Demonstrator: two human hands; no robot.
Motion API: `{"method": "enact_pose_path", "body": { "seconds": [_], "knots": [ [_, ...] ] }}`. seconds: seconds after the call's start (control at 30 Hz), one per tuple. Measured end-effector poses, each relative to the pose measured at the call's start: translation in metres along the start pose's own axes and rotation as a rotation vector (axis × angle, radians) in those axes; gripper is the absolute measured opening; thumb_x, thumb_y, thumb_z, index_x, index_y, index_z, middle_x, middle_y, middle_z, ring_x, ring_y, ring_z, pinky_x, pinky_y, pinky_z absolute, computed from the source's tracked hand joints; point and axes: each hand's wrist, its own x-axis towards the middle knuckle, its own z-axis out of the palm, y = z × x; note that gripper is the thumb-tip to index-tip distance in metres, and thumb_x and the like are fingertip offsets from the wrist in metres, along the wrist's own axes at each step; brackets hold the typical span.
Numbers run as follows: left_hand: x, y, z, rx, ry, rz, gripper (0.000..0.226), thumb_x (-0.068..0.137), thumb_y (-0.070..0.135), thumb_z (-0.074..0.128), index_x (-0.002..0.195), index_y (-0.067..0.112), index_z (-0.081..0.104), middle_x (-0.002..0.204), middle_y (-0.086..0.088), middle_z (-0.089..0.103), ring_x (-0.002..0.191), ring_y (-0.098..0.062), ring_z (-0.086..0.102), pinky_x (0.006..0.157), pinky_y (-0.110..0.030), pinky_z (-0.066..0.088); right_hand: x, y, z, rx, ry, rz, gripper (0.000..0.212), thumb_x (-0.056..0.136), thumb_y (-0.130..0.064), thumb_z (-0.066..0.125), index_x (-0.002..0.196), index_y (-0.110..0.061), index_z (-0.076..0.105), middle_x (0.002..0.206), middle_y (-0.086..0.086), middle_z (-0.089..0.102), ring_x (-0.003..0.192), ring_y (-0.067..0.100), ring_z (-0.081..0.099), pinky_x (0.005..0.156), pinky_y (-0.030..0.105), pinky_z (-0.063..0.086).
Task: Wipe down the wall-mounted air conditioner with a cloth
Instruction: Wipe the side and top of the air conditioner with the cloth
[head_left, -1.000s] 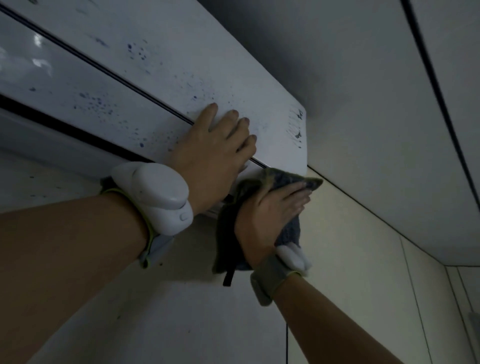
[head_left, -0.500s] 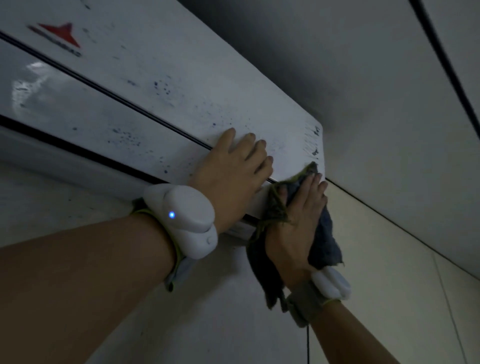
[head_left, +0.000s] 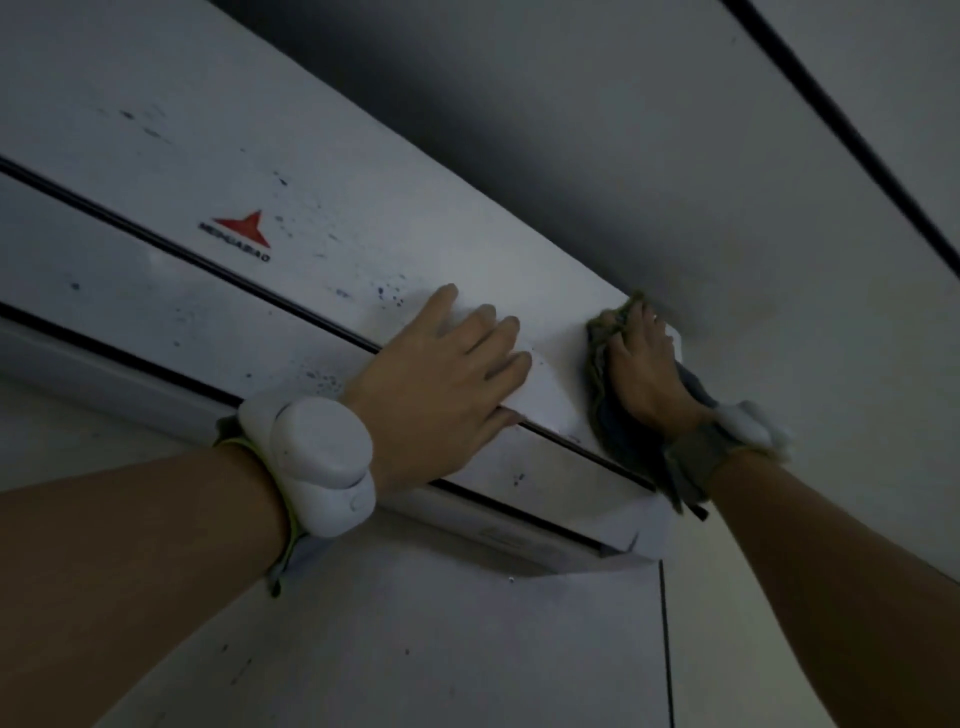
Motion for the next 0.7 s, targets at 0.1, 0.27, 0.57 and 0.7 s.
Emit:
{"method": "enact_pose_path", "body": {
  "seconds": [0.1,0.27,0.57,0.7],
  "knots": [
    [-0.006,-0.003,0.001,0.004,0.007,-0.042,0.057,0.1,0.046,0.028,0.136,0.01,0.054,0.139,-0.02,0.055,0.125,-0.038,0.052,0.104,-0.06,0.04,0.004,0.0,0.005,-0.066,0.065,0.014,0.067,0.099,-0.048,0.017,0.154,-0.009,0.015,0.161,0.019,0.008,0.148,0.035,0.007,0.121,0.048,0.004],
    [-0.009,0.008,0.006,-0.001,0.036,-0.088,0.052,0.1,0.043,0.031,0.135,0.012,0.055,0.139,-0.018,0.056,0.128,-0.037,0.051,0.105,-0.059,0.04,-0.035,0.002,0.016,-0.192,0.26,0.134,0.061,0.096,-0.059,0.013,0.144,-0.031,0.038,0.149,0.013,0.031,0.137,0.034,0.026,0.114,0.049,0.018],
    [-0.01,0.007,0.017,0.04,0.163,-0.075,0.045,0.102,0.04,0.04,0.133,0.011,0.056,0.136,-0.018,0.058,0.123,-0.037,0.055,0.103,-0.06,0.041,-0.125,-0.012,0.03,-0.024,0.153,-0.149,0.073,0.095,-0.061,0.013,0.156,-0.023,0.003,0.164,-0.004,-0.005,0.15,0.012,-0.012,0.123,0.036,-0.006],
    [-0.01,0.009,0.021,0.026,0.211,-0.106,0.045,0.103,0.038,0.039,0.134,0.01,0.055,0.138,-0.019,0.056,0.125,-0.038,0.053,0.106,-0.061,0.038,-0.104,-0.012,0.023,-0.002,0.074,-0.159,0.074,0.094,-0.063,0.008,0.156,-0.024,0.002,0.164,-0.004,-0.007,0.15,0.012,-0.013,0.123,0.037,-0.007]
  ]
}}
